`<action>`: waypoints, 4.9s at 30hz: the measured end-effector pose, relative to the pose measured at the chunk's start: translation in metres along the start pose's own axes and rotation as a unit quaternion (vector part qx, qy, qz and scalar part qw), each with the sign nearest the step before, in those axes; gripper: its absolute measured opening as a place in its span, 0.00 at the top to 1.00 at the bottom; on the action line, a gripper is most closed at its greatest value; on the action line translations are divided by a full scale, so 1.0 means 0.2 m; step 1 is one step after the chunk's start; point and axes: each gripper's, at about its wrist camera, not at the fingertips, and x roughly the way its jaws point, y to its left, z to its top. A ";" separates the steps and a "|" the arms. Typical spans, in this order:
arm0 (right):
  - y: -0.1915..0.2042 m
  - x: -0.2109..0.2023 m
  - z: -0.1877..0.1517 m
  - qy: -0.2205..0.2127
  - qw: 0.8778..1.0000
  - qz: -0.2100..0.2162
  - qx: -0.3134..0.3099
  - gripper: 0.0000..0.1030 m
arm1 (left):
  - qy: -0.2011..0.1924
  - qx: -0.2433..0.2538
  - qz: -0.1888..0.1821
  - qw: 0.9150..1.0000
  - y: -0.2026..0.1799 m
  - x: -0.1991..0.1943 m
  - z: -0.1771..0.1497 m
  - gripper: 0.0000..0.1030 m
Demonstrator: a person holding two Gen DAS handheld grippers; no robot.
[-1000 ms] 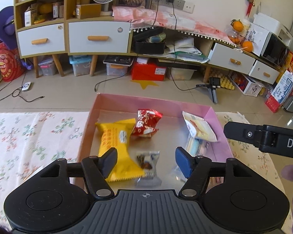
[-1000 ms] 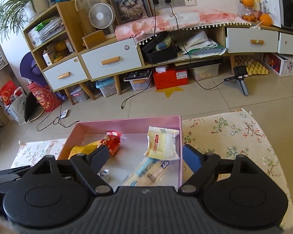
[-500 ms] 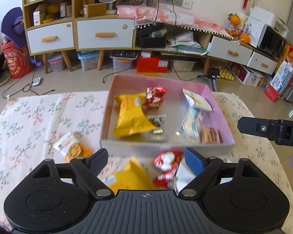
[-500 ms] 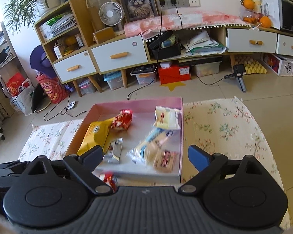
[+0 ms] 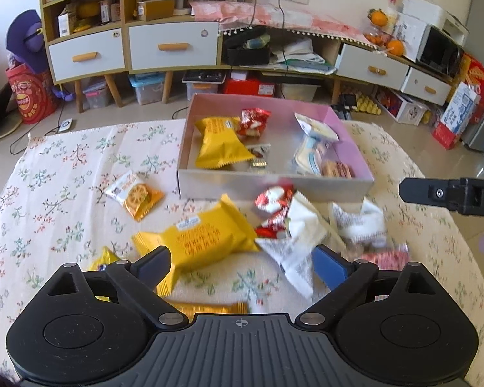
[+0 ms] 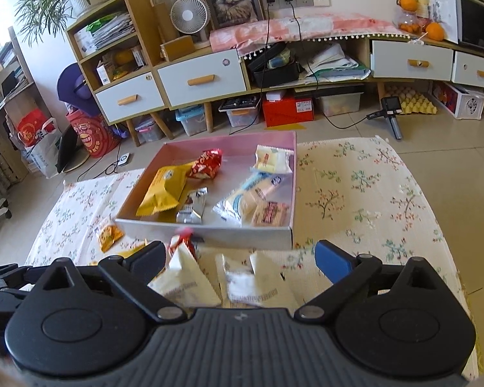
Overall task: Organize snacks
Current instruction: 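Lift both open grippers out of the box back over the pile, then grasp the white printed pastry pack with the left gripper while the right grasps the white paper-wrapped snack, then carry both white packs into the pink box and open both grippers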
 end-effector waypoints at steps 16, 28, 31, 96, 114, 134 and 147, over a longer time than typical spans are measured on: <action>-0.07 0.04 -0.19 0.053 0.999 -0.007 0.000 0.02 | -0.016 0.078 -0.031 0.996 -0.14 0.05 -0.17 0.07; -0.13 0.13 -0.19 0.073 0.997 -0.015 0.023 0.02 | -0.046 0.163 -0.042 0.985 -0.24 0.18 -0.15 0.08; -0.12 0.16 -0.18 0.078 0.996 -0.011 0.030 0.02 | -0.050 0.174 -0.050 0.982 -0.26 0.21 -0.13 0.12; -0.11 0.33 -0.08 0.099 0.992 0.002 0.075 0.57 | 0.033 0.021 -0.050 0.998 -0.21 0.26 -0.03 0.61; -0.06 0.17 0.03 0.054 0.994 0.032 0.091 0.57 | -0.017 -0.008 -0.045 0.999 -0.12 0.12 0.10 0.60; -0.11 0.43 0.38 0.014 0.995 0.038 0.089 0.57 | -0.035 -0.014 -0.040 0.998 -0.06 0.45 0.48 0.60; -0.04 0.69 0.42 0.041 0.995 0.023 0.088 0.56 | -0.011 -0.016 -0.026 0.999 -0.01 0.70 0.53 0.60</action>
